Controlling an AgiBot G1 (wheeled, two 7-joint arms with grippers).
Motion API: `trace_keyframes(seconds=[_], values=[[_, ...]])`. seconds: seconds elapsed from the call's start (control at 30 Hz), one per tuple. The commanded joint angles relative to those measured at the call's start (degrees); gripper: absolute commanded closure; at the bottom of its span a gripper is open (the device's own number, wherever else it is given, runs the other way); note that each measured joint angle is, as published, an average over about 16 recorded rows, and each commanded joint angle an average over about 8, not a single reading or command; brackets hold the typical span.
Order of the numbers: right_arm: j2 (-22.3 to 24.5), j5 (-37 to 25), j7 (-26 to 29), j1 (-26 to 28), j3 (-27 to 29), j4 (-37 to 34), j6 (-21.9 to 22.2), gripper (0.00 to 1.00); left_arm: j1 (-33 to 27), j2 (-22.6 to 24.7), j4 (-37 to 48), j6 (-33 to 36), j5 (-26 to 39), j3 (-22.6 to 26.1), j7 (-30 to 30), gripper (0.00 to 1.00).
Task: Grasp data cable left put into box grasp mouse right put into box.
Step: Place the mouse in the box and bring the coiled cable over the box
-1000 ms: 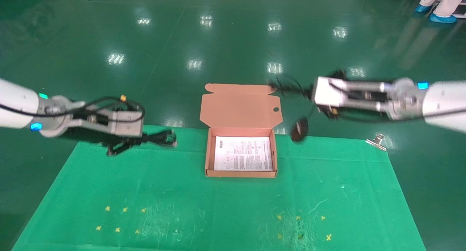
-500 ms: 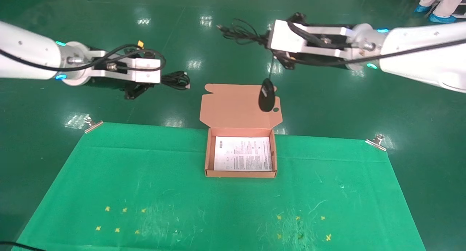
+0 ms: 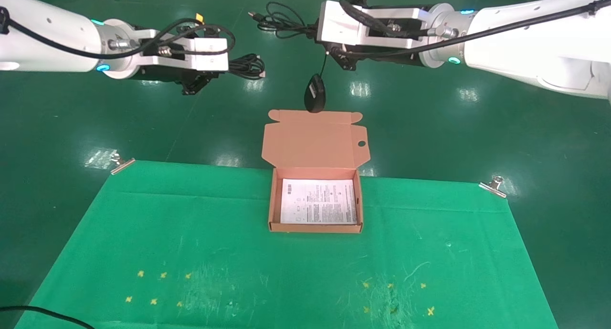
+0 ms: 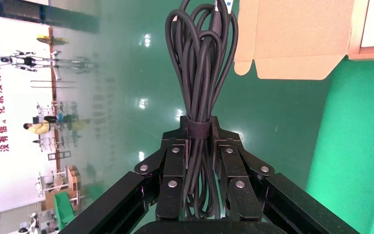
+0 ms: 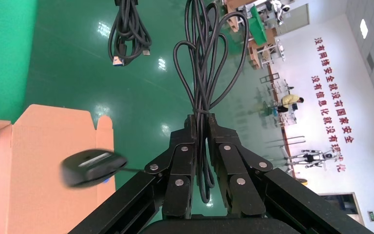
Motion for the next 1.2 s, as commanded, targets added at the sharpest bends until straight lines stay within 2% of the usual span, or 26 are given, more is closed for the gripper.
trace_keyframes(seconds=[0.03,0.37,0.8,1.2], values=[[-0.27,0.22,-0.44,0.41,0.11,-0.79,-0.03,1.00,-0.25,0.22,0.57,-0.28,-0.33,-0.19,0.38,1.00],[-0.44,-0.26,0.29,-0.75,-0.37,-0.45,-0.05,1.00,0.25,-0.05,0.33,0.24,-0.43,-0.06,-0.06,1.00],[-4.45,-1.73,2.19,-3.34,-2.57,-2.99,2.63,1.00,3.57,-1.75,-0.73,2.91,1.37,1.42,-3.54,1.00],[-5.54,1.38,2.25,-5.92,-7.93,-3.58,4.70,1.00,8.17,-4.81,-5.88,6.08,4.07,3.12,-9.25,1.00]])
